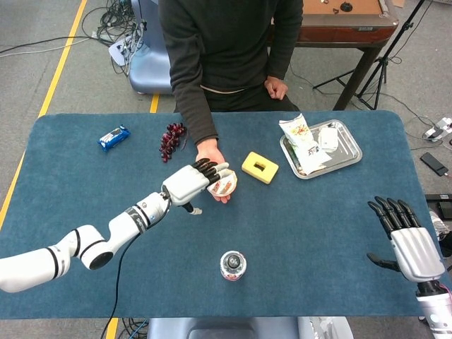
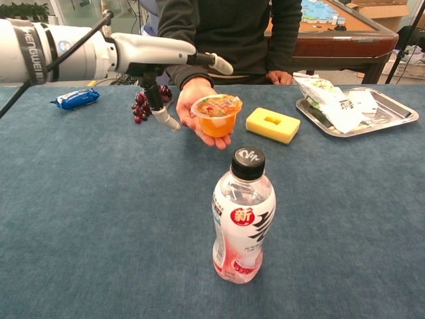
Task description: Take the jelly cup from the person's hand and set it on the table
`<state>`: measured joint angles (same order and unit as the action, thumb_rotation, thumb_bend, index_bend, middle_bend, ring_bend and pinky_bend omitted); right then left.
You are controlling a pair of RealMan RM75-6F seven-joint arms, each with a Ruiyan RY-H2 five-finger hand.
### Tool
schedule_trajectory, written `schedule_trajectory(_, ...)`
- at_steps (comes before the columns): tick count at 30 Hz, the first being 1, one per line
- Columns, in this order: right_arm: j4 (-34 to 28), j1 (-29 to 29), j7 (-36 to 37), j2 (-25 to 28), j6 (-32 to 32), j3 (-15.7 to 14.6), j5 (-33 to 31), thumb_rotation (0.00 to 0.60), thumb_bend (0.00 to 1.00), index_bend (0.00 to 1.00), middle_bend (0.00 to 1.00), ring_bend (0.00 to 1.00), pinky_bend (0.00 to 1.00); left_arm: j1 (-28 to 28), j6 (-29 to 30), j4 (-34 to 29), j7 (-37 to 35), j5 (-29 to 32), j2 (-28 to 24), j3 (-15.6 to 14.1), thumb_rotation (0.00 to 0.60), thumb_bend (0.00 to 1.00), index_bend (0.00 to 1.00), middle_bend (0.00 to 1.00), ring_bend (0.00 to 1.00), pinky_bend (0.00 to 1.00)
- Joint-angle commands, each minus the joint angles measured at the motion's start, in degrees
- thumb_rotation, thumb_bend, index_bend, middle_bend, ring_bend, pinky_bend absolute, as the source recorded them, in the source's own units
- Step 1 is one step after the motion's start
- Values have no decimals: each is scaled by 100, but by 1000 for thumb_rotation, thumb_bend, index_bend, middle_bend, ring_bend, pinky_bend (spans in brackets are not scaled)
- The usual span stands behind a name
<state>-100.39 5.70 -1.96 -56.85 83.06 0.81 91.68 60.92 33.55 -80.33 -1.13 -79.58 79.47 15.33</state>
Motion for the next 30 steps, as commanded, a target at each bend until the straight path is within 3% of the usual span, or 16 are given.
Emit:
schedule_trajectory(1, -4, -4, -4, 24, 5, 2, -9, 600, 34, 80, 57, 0, 57, 238, -216, 197, 214, 263, 151, 43, 600, 119, 15, 0, 0, 12)
schedule_trajectory(10, 5, -61, 36, 64, 58, -30, -14, 600, 35, 80, 57, 0, 57, 746, -600, 574, 653, 817, 454, -10, 600, 119, 19, 0, 0, 12)
schedule_trajectory(21, 121, -135, 159, 95, 117, -38, -81, 600, 35, 80, 57, 0, 57, 1219, -805, 1066, 1176, 1431, 779, -194, 600, 119, 110, 0, 0, 19)
schedule_trajectory(25, 166, -160, 210, 81, 137, -41, -98, 600, 35, 80, 57, 0, 57, 1339, -818, 1250, 1306, 1631, 917, -266, 600, 119, 160, 0, 14, 127)
schedule_trajectory(30, 220, -194, 260, 66, 158, -55, -109, 600, 35, 80, 57, 0, 57, 1465, -840, 1509, 1424, 1899, 1065, -351, 600, 119, 240, 22, 152, 372)
